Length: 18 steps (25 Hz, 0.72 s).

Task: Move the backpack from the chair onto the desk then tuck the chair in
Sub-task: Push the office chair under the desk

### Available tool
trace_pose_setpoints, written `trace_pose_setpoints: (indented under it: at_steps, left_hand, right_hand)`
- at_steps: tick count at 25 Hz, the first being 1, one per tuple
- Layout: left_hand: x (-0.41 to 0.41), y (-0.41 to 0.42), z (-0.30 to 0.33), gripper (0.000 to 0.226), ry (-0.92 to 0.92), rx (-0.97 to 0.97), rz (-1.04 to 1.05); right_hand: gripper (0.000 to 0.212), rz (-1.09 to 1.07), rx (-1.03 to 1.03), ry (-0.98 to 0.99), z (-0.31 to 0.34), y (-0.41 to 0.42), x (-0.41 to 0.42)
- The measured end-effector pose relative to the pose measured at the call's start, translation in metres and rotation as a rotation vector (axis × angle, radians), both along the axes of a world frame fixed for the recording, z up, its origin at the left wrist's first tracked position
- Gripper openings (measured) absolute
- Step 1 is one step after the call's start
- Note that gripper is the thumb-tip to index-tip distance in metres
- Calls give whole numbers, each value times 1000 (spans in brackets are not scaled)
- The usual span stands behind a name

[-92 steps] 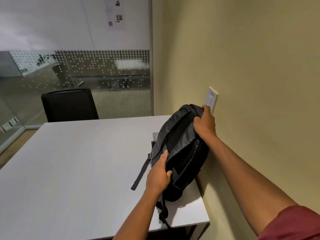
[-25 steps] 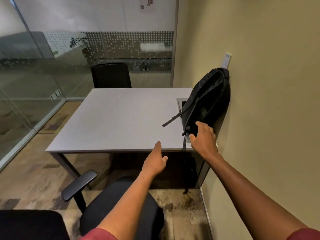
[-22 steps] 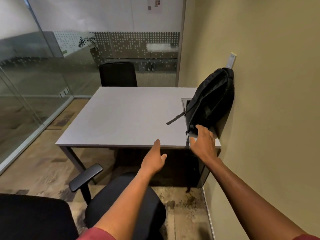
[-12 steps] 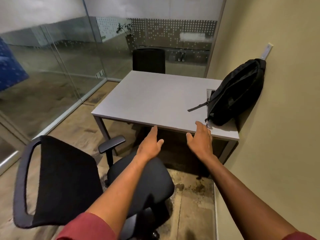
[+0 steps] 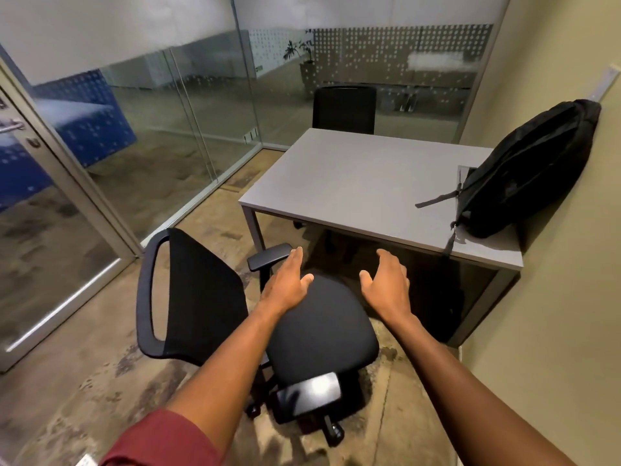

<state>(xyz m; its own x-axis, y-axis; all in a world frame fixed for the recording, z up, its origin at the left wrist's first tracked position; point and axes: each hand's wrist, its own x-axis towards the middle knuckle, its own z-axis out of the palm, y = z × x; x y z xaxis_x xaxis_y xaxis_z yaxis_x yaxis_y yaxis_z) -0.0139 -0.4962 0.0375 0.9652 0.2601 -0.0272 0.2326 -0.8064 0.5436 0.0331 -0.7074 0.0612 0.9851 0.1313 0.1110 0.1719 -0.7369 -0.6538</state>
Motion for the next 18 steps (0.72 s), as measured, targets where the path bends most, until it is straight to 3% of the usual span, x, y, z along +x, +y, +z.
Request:
trace_pose_setpoints:
  at_steps: [9, 18]
  left_hand:
    - [-37, 121, -9, 71, 23, 49, 21]
    - [-49, 307, -18, 58, 177, 269, -132]
  right_hand:
    - [61, 35, 10, 14, -15, 113, -39]
    - [60, -48, 61, 109, -43, 291, -101]
